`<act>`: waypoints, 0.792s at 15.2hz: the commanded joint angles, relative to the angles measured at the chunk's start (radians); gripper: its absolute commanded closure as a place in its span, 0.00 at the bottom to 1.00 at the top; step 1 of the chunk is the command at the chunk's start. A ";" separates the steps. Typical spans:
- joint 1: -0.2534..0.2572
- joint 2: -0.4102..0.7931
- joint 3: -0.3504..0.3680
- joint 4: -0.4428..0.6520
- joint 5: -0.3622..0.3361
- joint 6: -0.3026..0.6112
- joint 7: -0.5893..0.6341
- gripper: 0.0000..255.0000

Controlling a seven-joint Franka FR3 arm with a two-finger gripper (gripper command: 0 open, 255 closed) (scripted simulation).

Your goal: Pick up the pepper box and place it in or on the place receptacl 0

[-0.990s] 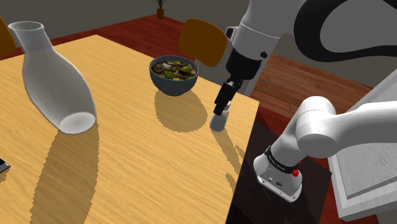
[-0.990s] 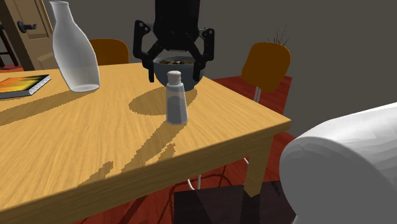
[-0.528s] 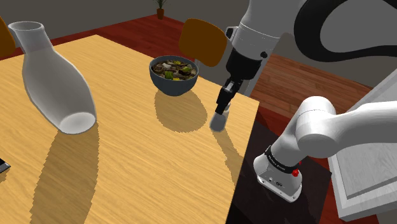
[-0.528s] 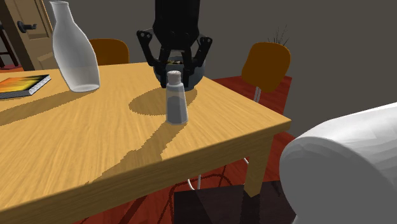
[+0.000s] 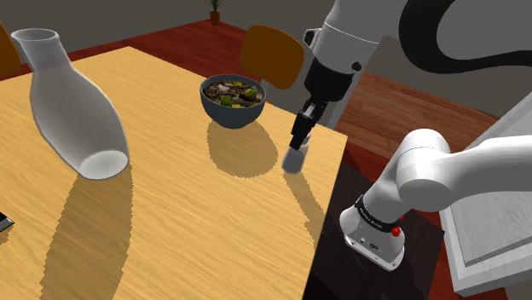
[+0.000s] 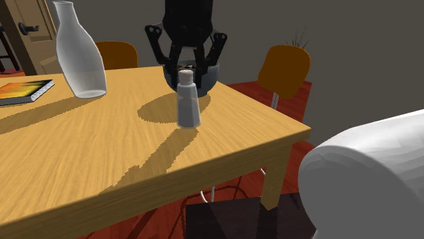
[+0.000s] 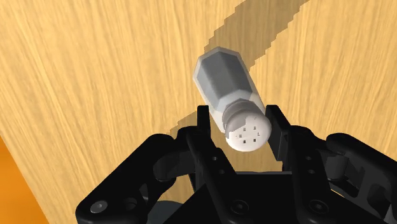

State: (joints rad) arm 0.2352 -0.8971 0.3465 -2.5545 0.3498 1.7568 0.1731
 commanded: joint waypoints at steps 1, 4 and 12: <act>-0.002 0.002 -0.006 0.026 -0.006 -0.025 0.004 1.00; -0.007 0.008 -0.015 0.069 -0.016 -0.061 0.008 1.00; -0.017 0.034 -0.036 0.189 -0.038 -0.154 0.020 1.00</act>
State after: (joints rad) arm 0.2192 -0.8662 0.3130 -2.3800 0.3145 1.6140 0.1921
